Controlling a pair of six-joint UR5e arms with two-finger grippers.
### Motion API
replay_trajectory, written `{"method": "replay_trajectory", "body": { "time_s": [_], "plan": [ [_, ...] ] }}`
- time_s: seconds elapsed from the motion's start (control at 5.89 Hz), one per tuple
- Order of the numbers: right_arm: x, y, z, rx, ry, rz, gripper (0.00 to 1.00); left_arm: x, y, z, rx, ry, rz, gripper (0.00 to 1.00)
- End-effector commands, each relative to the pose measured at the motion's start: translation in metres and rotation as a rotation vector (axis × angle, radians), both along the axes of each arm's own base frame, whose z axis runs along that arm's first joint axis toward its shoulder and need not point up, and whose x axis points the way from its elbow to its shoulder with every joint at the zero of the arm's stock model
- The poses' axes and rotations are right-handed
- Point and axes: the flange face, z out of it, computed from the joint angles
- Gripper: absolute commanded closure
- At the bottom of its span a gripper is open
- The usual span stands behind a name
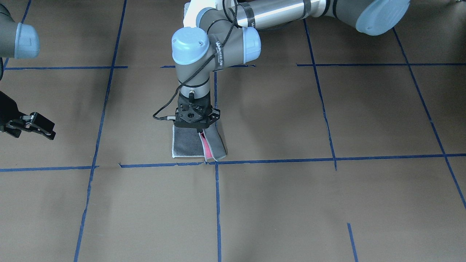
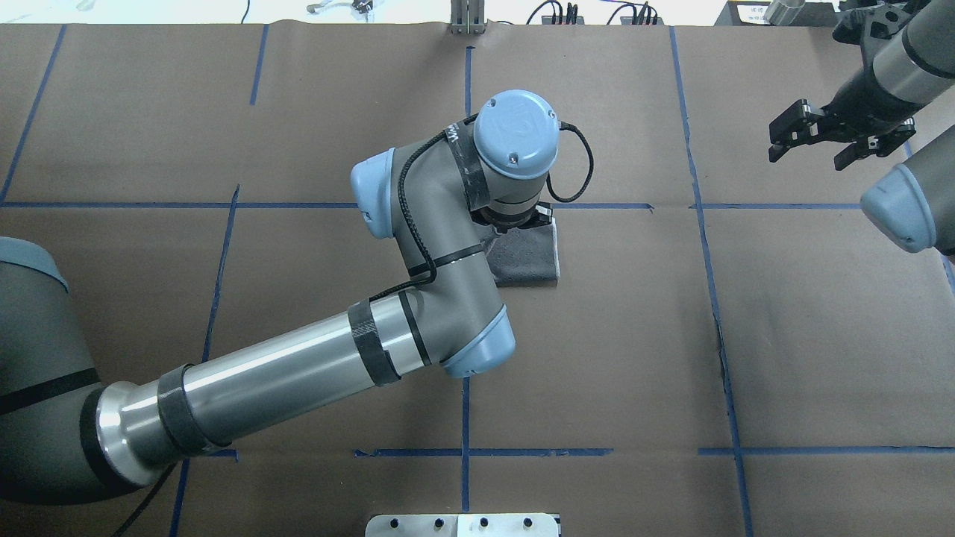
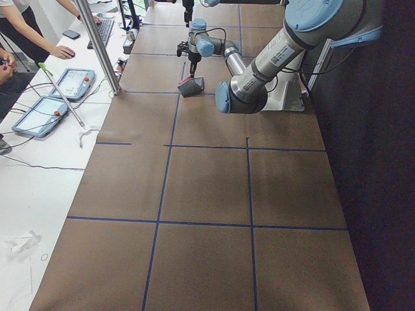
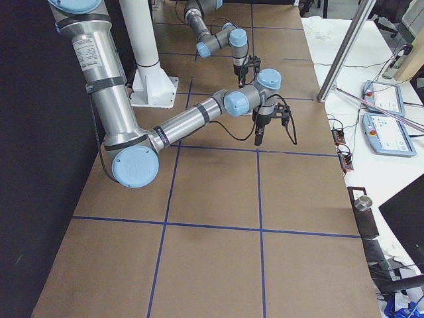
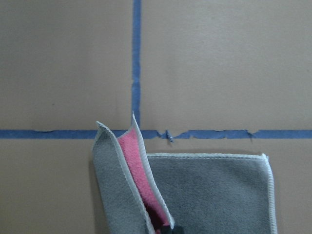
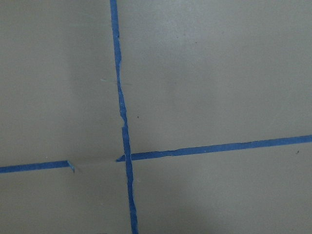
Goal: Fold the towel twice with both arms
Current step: 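Lift the strip end with the left gripper and fold it over the other half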
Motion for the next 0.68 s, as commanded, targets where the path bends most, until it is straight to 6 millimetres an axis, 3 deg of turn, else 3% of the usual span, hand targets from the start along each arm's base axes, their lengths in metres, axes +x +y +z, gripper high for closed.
{"method": "replay_trajectory", "body": {
  "time_s": [0.0, 0.17, 0.51],
  "plan": [
    [0.008, -0.002, 0.005, 0.004, 0.005, 0.002, 0.0, 0.043, 0.031, -0.029, 0.1, -0.045, 0.049, 1.0],
    [0.008, -0.001, 0.006, 0.004, 0.006, 0.001, 0.0, 0.052, 0.032, -0.038, 0.107, -0.055, 0.053, 1.0],
    [0.009, 0.001, 0.013, -0.002, 0.011, -0.002, 0.0, 0.059, 0.033, -0.032, 0.106, -0.064, 0.058, 1.0]
  ]
}}
